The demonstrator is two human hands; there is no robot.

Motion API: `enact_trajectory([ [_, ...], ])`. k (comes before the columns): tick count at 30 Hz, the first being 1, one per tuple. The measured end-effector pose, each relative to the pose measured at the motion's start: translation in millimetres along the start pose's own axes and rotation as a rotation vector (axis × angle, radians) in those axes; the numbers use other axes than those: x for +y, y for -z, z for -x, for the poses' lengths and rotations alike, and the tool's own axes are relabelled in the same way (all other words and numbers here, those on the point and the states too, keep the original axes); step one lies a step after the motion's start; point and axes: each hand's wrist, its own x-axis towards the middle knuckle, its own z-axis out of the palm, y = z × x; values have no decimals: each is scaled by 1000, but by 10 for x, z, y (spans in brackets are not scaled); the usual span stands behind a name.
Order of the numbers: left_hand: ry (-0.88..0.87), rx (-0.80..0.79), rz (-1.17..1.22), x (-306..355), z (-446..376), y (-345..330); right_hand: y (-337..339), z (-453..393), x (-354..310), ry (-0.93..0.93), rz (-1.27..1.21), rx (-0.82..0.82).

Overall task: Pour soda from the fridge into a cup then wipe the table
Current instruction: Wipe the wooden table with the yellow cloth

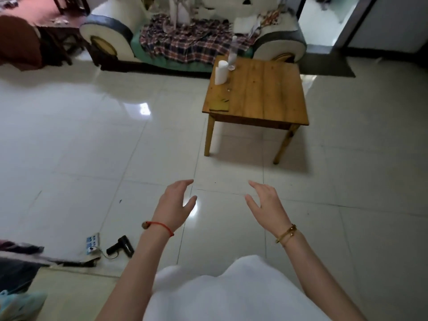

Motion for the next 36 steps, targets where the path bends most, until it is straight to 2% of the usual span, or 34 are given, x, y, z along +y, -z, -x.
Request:
enact_trajectory([
  [4, -127, -60, -34, 747, -639, -388, 684, -206, 691, -70, 22, 102],
  [10, -240, -121, -94, 1554, -1282, -730, 1375, -374, 1343, -160, 27, 205],
  [21, -396, -251, -141, 2826, -2454, -1573, 1967, -692, 2532, -365, -25, 316],
  [27, -454, -299, -150, 3590, -3371, -2035, 2604, -1242, 3228, -432, -38, 336],
  [36, -595, -291, -176, 5050, -4763, -2521, 3905, -2242, 4146, -416, -6, 450],
])
